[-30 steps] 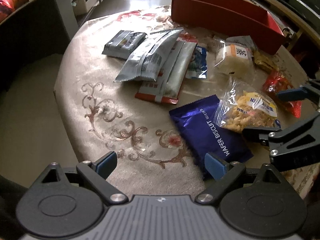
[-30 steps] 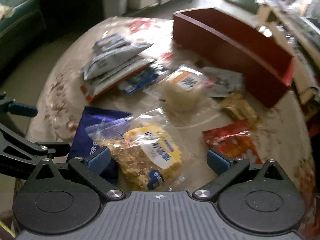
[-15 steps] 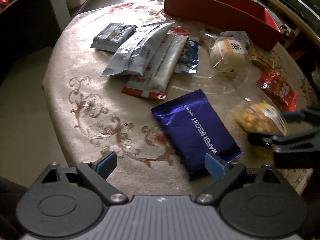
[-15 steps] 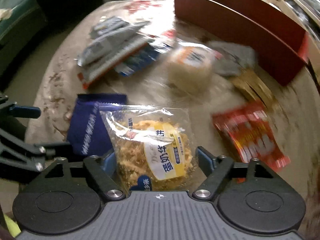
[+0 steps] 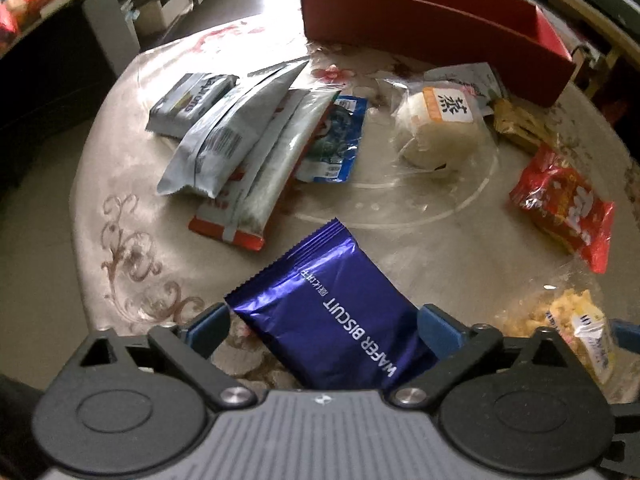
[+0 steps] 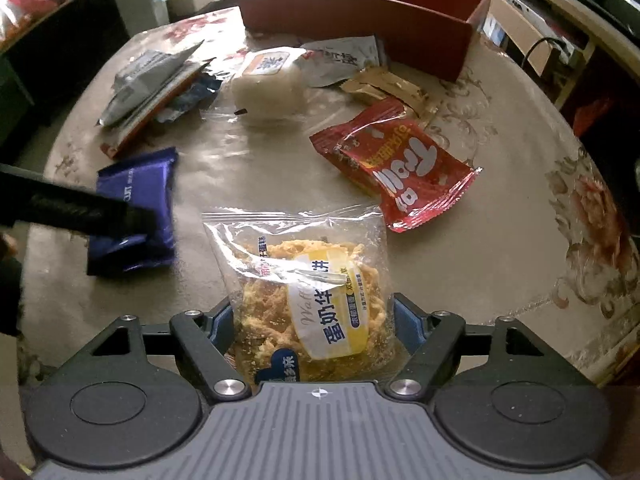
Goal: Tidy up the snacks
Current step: 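Grasp the blue wafer biscuit packet with the left tool while the right tool grasps the clear crisps bag, then carry both packets into the red box and open both tools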
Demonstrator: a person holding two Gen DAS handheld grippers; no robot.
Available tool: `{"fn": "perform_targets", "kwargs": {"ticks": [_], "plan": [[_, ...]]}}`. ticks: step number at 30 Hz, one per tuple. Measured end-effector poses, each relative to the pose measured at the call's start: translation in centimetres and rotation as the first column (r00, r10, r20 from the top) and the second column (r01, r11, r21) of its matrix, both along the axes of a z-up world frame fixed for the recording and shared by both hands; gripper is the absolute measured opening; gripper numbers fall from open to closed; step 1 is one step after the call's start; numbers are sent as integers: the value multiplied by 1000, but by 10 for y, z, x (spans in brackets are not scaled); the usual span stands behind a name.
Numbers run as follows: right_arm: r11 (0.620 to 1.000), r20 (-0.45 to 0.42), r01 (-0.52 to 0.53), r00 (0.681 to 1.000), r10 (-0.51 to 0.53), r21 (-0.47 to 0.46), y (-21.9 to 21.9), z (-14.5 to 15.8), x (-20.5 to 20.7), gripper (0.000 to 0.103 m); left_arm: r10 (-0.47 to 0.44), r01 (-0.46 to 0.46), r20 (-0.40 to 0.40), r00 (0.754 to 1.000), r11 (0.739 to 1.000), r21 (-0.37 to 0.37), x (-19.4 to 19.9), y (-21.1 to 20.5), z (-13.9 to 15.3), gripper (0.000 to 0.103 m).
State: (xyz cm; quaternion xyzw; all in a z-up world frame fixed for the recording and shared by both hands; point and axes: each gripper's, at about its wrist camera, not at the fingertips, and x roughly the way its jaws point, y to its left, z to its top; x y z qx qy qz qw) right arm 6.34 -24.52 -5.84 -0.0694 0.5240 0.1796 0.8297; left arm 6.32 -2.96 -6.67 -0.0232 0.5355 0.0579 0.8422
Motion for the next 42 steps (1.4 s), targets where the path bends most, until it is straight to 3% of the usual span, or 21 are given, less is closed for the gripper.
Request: {"fn": "perform_targets", "kwargs": {"ticks": [5, 10, 14, 17, 19, 22, 24, 30, 36, 42], "plan": [[1000, 23, -10, 1000, 10, -29, 9, -6, 4, 90, 84, -83, 2, 996, 992, -91, -3, 12, -7, 103], [1000, 4, -10, 1000, 11, -18, 12, -8, 9, 101, 48, -48, 13, 999, 998, -29, -4, 0, -10, 103], [1000, 2, -8, 1000, 8, 7, 9, -9, 8, 103, 77, -77, -3, 997, 996, -34, 1, 0, -11, 103], [1000, 3, 4, 1000, -4, 20, 4, -7, 7, 98, 56, -56, -2, 998, 998, -27, 0, -1, -10, 103], [1000, 13, -4, 1000, 4, 0, 3, -6, 6, 90, 39, -39, -5, 999, 999, -25, -2, -1, -9, 103], [1000, 19, 4, 1000, -4, -4, -1, -3, 5, 81, -7, 7, 1, 1000, 1000, -9, -7, -5, -3, 89], [1000, 10, 17, 1000, -17, 17, -6, -2, 5, 80, -32, 32, -3, 999, 999, -3, -10, -9, 1, 75], [999, 22, 20, 1000, -21, 30, -11, 5, 1, 78, -86, 87, -14, 996, 996, 35, -20, -19, 8, 67], [997, 68, 41, 997, -45, 60, -14, 23, 0, 78, -137, 137, 22, 990, 991, 3, -21, -20, 22, 64], [992, 105, 88, 990, -97, 86, -15, 39, 7, 78, -123, 130, 76, 990, 987, -94, -10, -2, 47, 64]]}}
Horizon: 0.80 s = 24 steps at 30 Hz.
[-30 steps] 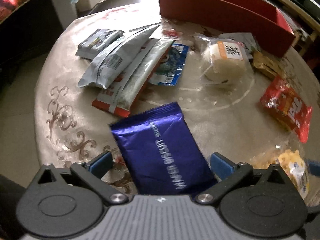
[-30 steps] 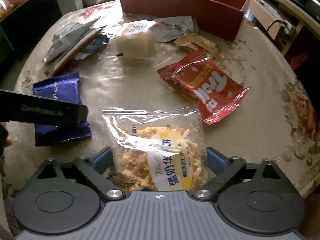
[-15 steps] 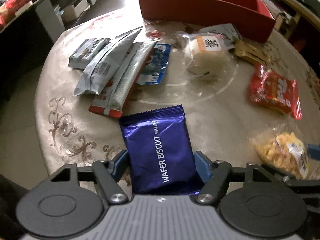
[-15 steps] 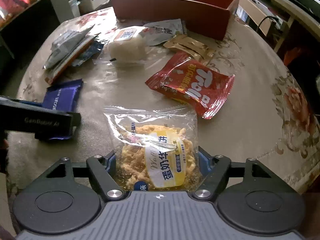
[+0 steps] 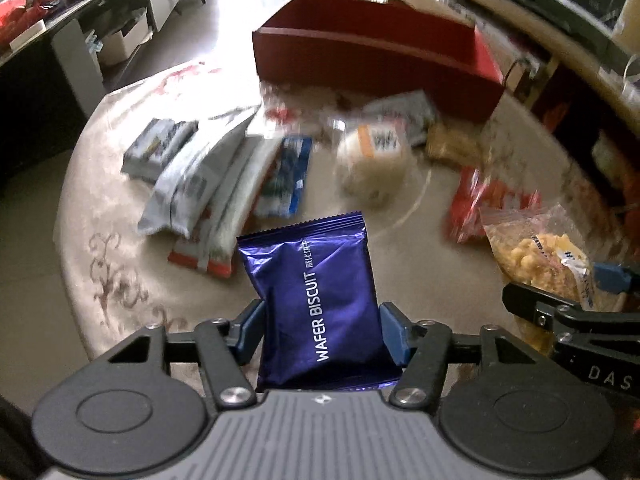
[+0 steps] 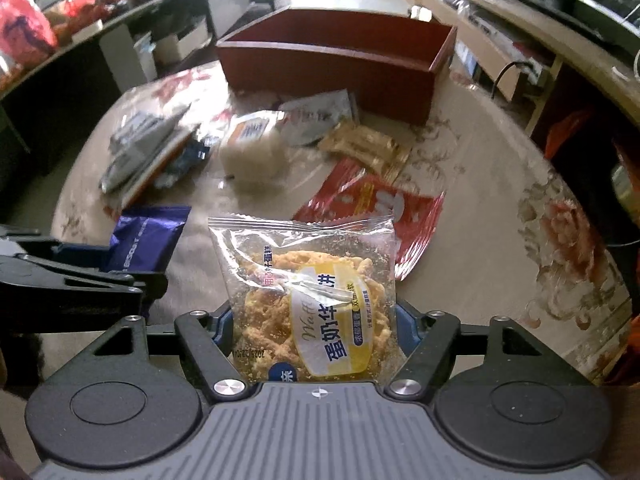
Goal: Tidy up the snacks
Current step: 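Carry both packets into the red box and open both tools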
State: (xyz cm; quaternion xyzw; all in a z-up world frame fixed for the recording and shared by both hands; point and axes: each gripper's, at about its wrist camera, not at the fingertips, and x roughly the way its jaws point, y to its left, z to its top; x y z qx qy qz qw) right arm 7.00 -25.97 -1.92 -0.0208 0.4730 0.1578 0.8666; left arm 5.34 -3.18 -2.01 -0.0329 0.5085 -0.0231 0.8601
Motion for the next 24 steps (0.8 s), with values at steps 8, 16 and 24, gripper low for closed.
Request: {"fn": "perform_targets", "kwargs": {"ticks": [8, 16, 24], "plan": [[998, 85, 62, 994, -65, 30, 3, 36, 38, 78, -19, 25, 115, 993, 998, -50, 51, 1, 46, 64], [986, 156, 141, 976, -153, 90, -2, 60, 127, 78, -24, 33, 207, 978, 999, -39, 153, -14, 68, 64], [976, 147, 197, 967, -209, 90, 0, 42, 216, 78, 9, -4, 218, 976, 1000, -23, 249, -20, 48, 64]]}}
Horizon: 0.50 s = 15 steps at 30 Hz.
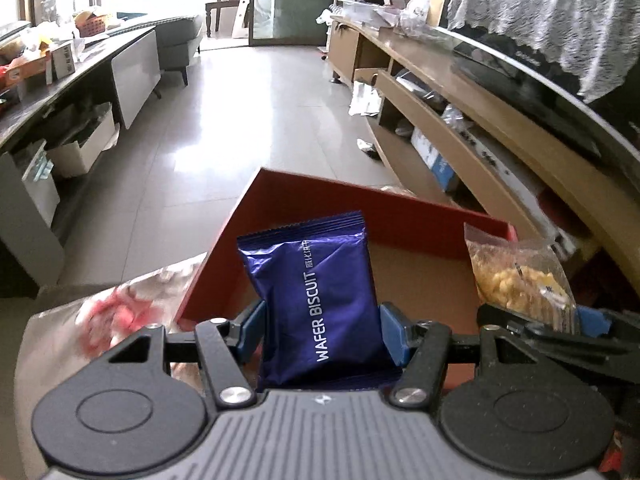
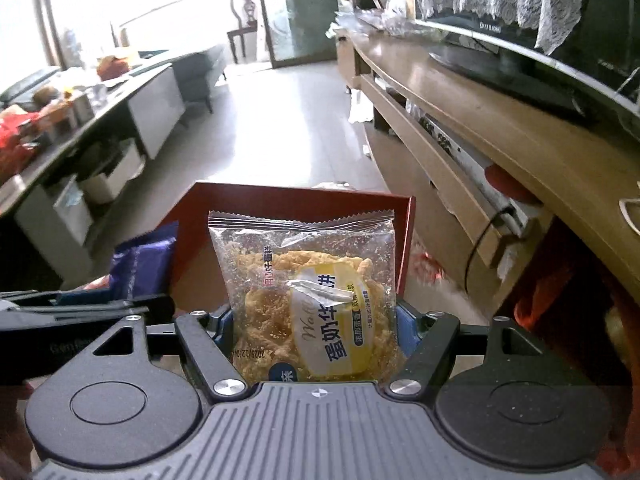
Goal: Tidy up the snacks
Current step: 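Carry both packets into the red box and open both tools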
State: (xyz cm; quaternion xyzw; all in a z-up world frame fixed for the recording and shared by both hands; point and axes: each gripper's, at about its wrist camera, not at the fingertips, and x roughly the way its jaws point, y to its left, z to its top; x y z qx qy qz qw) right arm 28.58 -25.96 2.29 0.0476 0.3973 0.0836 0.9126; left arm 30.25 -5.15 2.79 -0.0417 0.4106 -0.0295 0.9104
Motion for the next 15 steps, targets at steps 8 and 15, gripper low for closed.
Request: {"fn": "perform_targets", "kwargs": {"ticks": [8, 15], "plan": [[1000, -38, -1, 999, 0, -21, 10, -35, 38, 78, 8, -7, -17, 1000, 998, 55, 39, -9, -33, 64], [998, -65, -20, 998, 17, -53, 21, -50, 45, 78, 19, -11, -76, 997, 995, 100, 47, -6, -59, 64]]}}
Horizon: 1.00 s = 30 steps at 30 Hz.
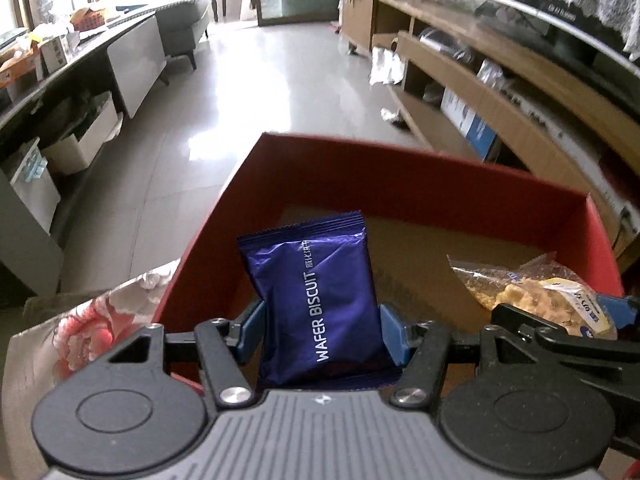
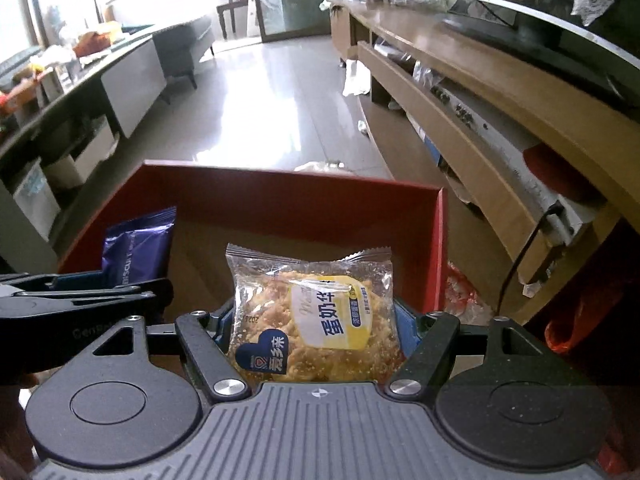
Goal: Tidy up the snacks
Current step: 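Carry both packets into the red box and open both tools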
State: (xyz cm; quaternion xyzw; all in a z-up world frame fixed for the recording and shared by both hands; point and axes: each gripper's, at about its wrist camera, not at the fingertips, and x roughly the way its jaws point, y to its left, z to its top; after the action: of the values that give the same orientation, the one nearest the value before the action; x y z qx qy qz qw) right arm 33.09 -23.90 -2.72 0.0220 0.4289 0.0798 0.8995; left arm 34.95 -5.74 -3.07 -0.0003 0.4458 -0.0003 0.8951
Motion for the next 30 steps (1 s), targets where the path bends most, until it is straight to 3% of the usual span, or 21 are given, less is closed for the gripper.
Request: {"fn": "perform_targets", "kwargs": {"ticks": [15, 30], "plan": [[984, -23, -81, 997, 78, -159, 17, -9, -9, 78, -33, 37, -63, 997, 998, 59, -24, 0, -10, 65], [981, -91, -79, 994, 64, -177, 17, -5, -29, 82, -35, 36, -111, 993, 999, 9, -55, 7, -3, 65]]}}
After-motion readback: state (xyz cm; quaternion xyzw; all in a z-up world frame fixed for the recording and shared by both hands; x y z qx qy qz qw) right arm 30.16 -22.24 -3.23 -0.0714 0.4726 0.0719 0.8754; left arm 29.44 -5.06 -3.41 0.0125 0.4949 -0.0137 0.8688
